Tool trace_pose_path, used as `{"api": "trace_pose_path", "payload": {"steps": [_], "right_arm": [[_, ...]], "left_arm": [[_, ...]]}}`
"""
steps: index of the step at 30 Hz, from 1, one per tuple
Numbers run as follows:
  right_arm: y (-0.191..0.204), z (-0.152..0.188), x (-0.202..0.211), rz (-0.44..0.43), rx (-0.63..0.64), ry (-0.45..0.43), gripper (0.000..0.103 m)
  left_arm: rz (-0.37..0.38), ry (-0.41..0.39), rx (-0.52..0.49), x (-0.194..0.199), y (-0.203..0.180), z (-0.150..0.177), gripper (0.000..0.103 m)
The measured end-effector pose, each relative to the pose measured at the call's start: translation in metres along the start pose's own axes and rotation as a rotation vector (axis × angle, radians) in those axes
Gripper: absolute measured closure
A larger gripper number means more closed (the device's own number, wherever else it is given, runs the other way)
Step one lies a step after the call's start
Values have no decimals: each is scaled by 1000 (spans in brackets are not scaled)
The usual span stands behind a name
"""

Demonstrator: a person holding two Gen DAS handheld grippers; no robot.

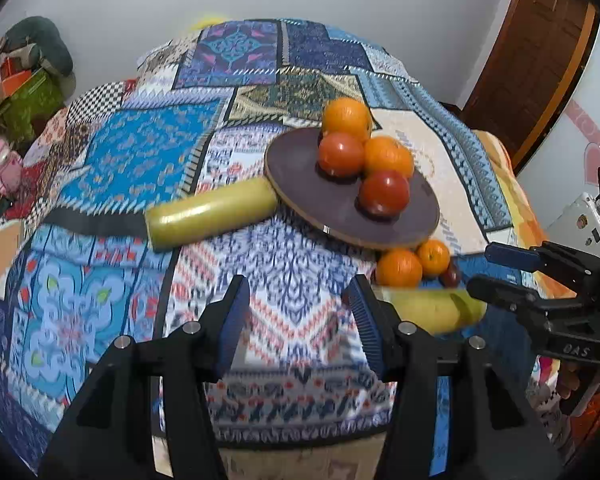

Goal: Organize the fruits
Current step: 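Grasp a yellow gourd lying on the cloth with the right tool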

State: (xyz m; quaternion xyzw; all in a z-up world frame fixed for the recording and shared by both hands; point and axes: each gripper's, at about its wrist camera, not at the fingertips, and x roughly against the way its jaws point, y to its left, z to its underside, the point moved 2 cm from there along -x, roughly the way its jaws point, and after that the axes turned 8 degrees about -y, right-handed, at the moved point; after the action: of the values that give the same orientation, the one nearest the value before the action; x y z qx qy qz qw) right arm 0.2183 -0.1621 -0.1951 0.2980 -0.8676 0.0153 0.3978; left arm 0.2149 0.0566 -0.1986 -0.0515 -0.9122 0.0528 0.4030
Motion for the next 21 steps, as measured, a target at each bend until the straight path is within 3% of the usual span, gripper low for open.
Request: {"api": "trace_pose_path", "payload": {"steps": [3, 10, 16, 21], "right_arm": [[9, 7, -7, -40, 5, 25, 50], [13, 11, -15, -23, 33, 40, 48], [18, 16, -22, -14, 79, 82, 46], [30, 23, -15, -77, 101, 104, 46]], "left_arm": [[8, 26, 17, 1, 1, 12, 51], [61, 75, 24, -4, -12, 33, 51], [74, 85, 10, -13, -26, 34, 51], [63, 86, 26, -19, -22, 30, 51]]}}
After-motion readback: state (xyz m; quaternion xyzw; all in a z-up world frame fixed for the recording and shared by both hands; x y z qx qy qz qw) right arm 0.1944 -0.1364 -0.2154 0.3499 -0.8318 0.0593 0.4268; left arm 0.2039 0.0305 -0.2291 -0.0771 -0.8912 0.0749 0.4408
